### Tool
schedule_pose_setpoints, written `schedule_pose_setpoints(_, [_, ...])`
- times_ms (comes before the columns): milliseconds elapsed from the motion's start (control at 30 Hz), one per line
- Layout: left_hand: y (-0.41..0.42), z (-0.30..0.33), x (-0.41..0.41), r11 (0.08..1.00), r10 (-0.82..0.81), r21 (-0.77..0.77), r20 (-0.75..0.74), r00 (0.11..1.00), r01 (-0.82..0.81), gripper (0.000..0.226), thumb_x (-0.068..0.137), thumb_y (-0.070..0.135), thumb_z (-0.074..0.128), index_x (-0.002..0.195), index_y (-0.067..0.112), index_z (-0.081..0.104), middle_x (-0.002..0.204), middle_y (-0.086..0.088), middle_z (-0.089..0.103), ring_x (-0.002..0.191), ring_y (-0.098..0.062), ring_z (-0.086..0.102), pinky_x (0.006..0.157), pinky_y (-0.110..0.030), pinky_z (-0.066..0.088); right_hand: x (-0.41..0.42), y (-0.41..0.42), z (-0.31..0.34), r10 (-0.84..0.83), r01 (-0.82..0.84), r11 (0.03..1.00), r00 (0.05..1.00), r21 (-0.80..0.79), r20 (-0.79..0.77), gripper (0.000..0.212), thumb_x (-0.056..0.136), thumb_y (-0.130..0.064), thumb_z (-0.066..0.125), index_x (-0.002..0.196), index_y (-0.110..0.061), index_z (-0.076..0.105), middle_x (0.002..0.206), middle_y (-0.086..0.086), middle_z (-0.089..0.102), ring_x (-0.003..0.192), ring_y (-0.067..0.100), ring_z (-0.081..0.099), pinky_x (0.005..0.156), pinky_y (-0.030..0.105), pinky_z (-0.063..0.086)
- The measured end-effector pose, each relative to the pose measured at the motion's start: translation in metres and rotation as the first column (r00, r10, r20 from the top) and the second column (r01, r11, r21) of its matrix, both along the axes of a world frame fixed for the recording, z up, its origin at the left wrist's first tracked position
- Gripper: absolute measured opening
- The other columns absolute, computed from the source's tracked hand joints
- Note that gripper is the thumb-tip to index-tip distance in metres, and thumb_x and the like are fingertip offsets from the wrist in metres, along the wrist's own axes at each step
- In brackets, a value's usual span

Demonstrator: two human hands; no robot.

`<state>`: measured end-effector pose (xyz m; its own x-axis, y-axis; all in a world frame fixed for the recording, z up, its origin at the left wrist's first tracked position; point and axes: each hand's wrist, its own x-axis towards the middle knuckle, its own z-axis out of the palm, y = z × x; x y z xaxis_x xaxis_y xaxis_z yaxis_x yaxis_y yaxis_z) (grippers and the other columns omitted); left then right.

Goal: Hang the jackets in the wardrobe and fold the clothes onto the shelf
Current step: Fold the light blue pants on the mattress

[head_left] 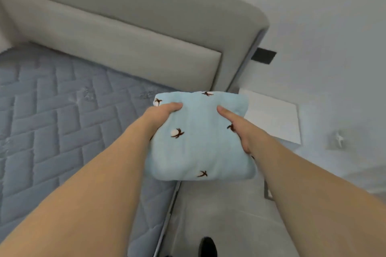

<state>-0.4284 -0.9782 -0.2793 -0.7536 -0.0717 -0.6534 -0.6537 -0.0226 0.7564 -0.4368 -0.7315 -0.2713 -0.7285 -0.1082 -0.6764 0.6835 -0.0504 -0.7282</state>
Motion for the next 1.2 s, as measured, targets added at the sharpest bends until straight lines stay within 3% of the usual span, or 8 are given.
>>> schedule_pose_setpoints(133, [0.109, 0.068, -0.029, 0.972, -0.232, -0.049, -0.098, 0.968, 0.228, 0.068, 0.052, 0.064, 0.081, 0.105, 0.024, 0.067, 0.078, 0.006, 0.077, 0.065, -0.018, 0.074, 0.060, -0.030, 0.054, 0.029, 0.105, 0.056, -0.214, 0.214, 0.977, 0.969, -0.007, -0.122, 0.041, 0.079, -0.047, 0.076, 0.109, -0.020, 0.073, 0.105, 0.006, 0.075, 0.091, 0.024, 0.074, 0.064, 0.034, 0.060])
schedule_pose_setpoints(233, [0.189, 0.110, -0.034, 0.929, -0.371, -0.054, -0.177, 0.912, 0.367, 0.064, 0.061, 0.059, 0.082, 0.109, 0.020, 0.065, 0.081, 0.001, 0.077, 0.067, -0.021, 0.075, 0.053, -0.028, 0.056, 0.059, 0.173, 0.095, -0.376, 0.409, 0.910, 0.880, 0.061, -0.291, 0.054, 0.078, -0.043, 0.079, 0.121, -0.015, 0.064, 0.111, 0.006, 0.073, 0.096, 0.026, 0.072, 0.079, 0.038, 0.059])
schedule_pose_setpoints(333, [0.265, 0.147, -0.025, 0.889, -0.449, -0.045, -0.282, 0.848, 0.455, 0.056, 0.068, 0.049, 0.083, 0.110, 0.015, 0.066, 0.083, -0.003, 0.077, 0.070, -0.023, 0.075, 0.058, -0.030, 0.058, 0.091, 0.226, 0.133, -0.459, 0.637, 0.738, 0.717, 0.224, -0.525, 0.073, 0.082, -0.044, 0.076, 0.133, -0.021, 0.029, 0.119, -0.001, 0.059, 0.101, 0.021, 0.064, 0.084, 0.037, 0.055])
schedule_pose_setpoints(467, [0.361, 0.200, 0.002, 0.824, -0.525, -0.032, -0.415, 0.743, 0.565, 0.051, 0.071, 0.041, 0.083, 0.109, 0.011, 0.067, 0.090, -0.007, 0.077, 0.076, -0.027, 0.075, 0.073, -0.042, 0.061, 0.144, 0.290, 0.181, -0.359, 0.811, 0.484, 0.528, 0.330, -0.770, 0.083, 0.090, -0.048, 0.063, 0.147, -0.037, 0.003, 0.117, -0.011, 0.056, 0.083, 0.003, 0.057, 0.077, 0.028, 0.048])
schedule_pose_setpoints(700, [0.498, 0.292, 0.071, 0.708, -0.603, -0.082, -0.586, 0.541, 0.701, 0.042, 0.072, 0.039, 0.083, 0.099, 0.012, 0.065, 0.076, -0.002, 0.076, 0.061, -0.019, 0.073, 0.045, -0.023, 0.052, 0.245, 0.391, 0.262, -0.311, 0.931, 0.140, 0.364, 0.337, -0.878, 0.083, 0.091, -0.055, 0.056, 0.151, -0.039, 0.001, 0.137, 0.003, 0.053, 0.112, 0.027, 0.057, 0.092, 0.037, 0.045])
schedule_pose_setpoints(800, [0.556, 0.326, 0.102, 0.636, -0.647, -0.127, -0.626, 0.435, 0.761, 0.052, 0.069, 0.044, 0.083, 0.104, 0.012, 0.064, 0.082, -0.004, 0.076, 0.063, -0.021, 0.074, 0.048, -0.024, 0.053, 0.291, 0.434, 0.293, -0.320, 0.954, -0.004, 0.282, 0.299, -0.905, 0.080, 0.092, -0.058, 0.052, 0.153, -0.030, 0.008, 0.141, 0.006, 0.052, 0.123, 0.031, 0.053, 0.098, 0.038, 0.042])
schedule_pose_setpoints(1000, [0.663, 0.384, 0.157, 0.542, -0.637, -0.192, -0.729, 0.251, 0.818, 0.049, 0.061, 0.053, 0.082, 0.090, 0.023, 0.058, 0.085, 0.003, 0.069, 0.068, -0.019, 0.070, 0.051, -0.025, 0.047, 0.363, 0.506, 0.339, -0.320, 0.957, -0.204, 0.133, 0.205, -0.938, 0.073, 0.093, -0.061, 0.048, 0.149, -0.028, 0.015, 0.131, 0.007, 0.058, 0.114, 0.030, 0.058, 0.097, 0.048, 0.048])
schedule_pose_setpoints(1200, [0.747, 0.417, 0.184, 0.410, -0.633, -0.189, -0.763, 0.129, 0.893, 0.042, 0.064, 0.050, 0.083, 0.086, 0.024, 0.058, 0.084, 0.004, 0.070, 0.052, -0.011, 0.070, 0.040, -0.019, 0.048, 0.397, 0.572, 0.364, -0.272, 0.934, -0.341, 0.007, 0.103, -0.962, 0.073, 0.093, -0.059, 0.049, 0.150, -0.028, 0.017, 0.113, -0.007, 0.051, 0.099, 0.018, 0.053, 0.084, 0.034, 0.045])
